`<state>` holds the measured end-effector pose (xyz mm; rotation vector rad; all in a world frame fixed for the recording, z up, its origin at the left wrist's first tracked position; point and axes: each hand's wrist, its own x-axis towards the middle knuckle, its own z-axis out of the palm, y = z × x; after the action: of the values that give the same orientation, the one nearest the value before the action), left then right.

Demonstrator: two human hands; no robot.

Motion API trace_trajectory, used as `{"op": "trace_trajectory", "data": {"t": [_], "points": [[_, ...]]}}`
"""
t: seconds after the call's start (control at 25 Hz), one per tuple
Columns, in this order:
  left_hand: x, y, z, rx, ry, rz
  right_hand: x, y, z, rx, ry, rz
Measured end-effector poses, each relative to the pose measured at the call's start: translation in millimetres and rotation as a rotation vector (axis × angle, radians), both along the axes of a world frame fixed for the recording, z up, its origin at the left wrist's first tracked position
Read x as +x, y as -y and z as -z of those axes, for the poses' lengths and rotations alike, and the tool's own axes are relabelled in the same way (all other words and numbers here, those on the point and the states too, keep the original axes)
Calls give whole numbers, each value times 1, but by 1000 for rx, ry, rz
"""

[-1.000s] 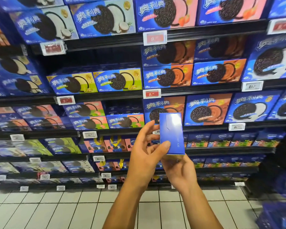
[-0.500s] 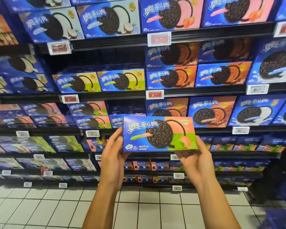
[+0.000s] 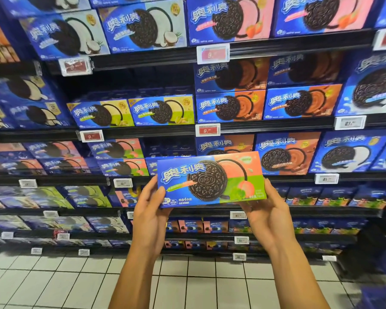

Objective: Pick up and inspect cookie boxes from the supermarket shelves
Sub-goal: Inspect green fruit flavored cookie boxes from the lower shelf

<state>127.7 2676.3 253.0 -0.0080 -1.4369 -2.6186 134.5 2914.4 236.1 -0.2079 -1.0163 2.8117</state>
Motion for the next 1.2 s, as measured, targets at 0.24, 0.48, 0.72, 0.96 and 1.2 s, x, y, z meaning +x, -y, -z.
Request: {"op": "trace_trajectory", "data": {"t": [0.24, 0.48, 0.72, 0.96, 1.2], "points": [[-15, 0, -4, 100, 4, 32, -1, 7, -3, -96, -9, -147], [-32, -2, 5, -59, 88, -20, 1, 16, -21, 23, -49, -104], [-61, -5, 16, 88, 240, 64, 10, 49, -51, 410, -162, 15], [-73, -14, 37, 241, 325, 199, 23, 78, -63, 640, -316, 48], [-69, -14, 46, 299, 301, 220, 23, 77, -60, 678, -308, 37]]}}
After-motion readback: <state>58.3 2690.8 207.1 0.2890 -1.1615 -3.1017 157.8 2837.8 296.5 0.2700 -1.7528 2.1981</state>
